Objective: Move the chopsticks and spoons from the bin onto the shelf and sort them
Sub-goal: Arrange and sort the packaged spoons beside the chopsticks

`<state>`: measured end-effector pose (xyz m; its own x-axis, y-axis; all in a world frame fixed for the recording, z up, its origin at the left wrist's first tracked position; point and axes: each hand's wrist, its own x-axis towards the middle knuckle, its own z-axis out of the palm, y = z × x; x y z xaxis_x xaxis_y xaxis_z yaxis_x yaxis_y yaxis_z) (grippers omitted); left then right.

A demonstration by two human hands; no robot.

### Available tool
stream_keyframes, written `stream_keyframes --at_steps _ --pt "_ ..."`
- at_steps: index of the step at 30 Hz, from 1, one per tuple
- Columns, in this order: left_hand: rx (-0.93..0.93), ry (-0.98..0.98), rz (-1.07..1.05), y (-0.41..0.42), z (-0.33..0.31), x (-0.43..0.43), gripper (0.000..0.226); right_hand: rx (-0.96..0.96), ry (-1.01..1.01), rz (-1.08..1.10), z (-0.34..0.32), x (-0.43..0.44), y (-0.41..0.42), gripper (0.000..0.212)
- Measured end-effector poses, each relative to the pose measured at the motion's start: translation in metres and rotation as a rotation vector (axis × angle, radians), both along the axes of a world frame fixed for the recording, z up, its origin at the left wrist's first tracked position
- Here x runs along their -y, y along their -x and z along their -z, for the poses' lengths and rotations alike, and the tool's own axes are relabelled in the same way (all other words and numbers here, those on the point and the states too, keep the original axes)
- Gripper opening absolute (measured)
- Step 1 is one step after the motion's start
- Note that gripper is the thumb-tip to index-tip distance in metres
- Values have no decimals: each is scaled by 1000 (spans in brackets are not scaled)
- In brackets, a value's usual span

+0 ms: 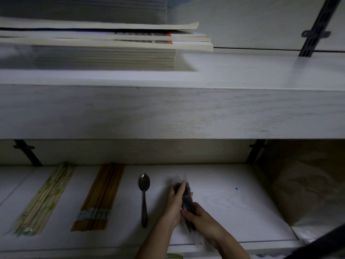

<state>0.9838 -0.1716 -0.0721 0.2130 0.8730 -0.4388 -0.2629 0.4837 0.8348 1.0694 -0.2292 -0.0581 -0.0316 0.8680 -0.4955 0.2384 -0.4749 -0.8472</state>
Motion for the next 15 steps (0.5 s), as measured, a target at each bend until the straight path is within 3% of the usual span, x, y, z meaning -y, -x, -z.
stream_keyframes --at_steps 3,8,12,15 --pt "-84 4 41 -4 12 1 54 0 20 118 11 -7 -10 32" --pt "-69 8 -13 -15 29 22 42 84 -8 172 21 -19 -11 29" --pt "-1 49 -105 -24 34 23 40 231 -18 141 26 -26 -8 23" --pt "54 117 -125 -25 31 21 43 435 -44 130 33 -30 -6 34"
